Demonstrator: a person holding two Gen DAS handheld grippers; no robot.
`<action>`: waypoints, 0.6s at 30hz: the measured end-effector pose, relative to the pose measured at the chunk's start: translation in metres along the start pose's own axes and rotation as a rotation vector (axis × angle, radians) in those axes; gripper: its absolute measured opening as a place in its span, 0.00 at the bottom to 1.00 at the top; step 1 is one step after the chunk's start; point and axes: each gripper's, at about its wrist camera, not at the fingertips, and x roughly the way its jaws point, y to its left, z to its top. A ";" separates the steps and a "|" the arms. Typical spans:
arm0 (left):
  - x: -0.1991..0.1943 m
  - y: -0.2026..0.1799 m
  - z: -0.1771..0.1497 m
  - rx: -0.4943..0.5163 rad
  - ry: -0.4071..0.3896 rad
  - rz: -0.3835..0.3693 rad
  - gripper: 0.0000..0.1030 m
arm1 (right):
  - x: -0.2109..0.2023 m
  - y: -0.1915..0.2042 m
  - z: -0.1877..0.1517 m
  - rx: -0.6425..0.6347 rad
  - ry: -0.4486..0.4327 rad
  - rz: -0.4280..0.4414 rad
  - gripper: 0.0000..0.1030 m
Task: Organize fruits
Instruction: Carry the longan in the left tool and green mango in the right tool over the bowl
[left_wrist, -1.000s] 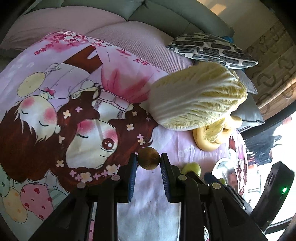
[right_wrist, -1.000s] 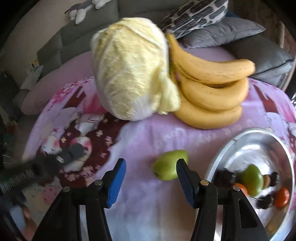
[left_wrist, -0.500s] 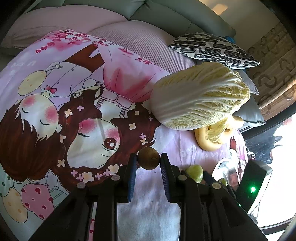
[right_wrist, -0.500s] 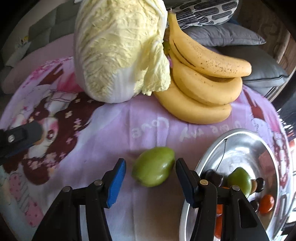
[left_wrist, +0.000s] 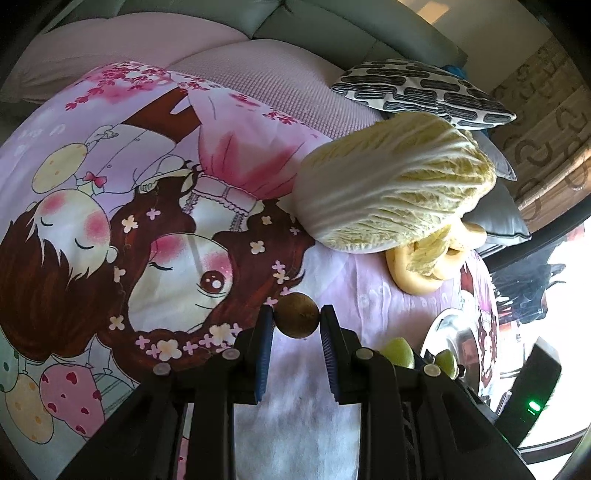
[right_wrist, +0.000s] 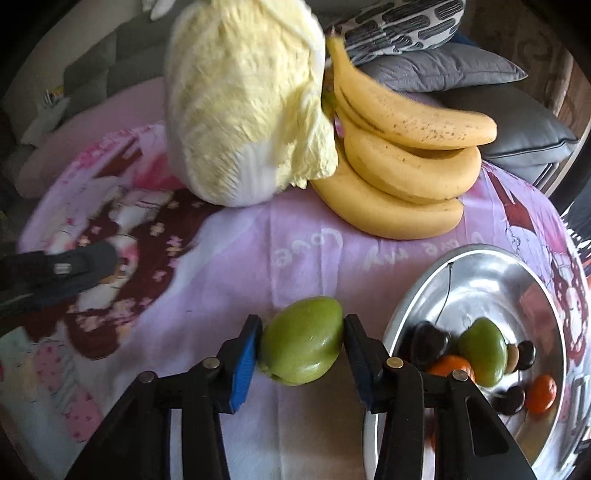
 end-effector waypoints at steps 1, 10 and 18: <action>-0.001 -0.002 -0.001 0.007 -0.001 0.000 0.26 | -0.006 -0.002 -0.002 0.009 -0.009 0.016 0.47; -0.006 -0.054 -0.023 0.142 0.028 -0.082 0.26 | -0.072 -0.040 -0.023 0.107 -0.095 0.058 0.47; 0.003 -0.119 -0.063 0.317 0.106 -0.143 0.26 | -0.092 -0.114 -0.057 0.281 -0.084 -0.008 0.47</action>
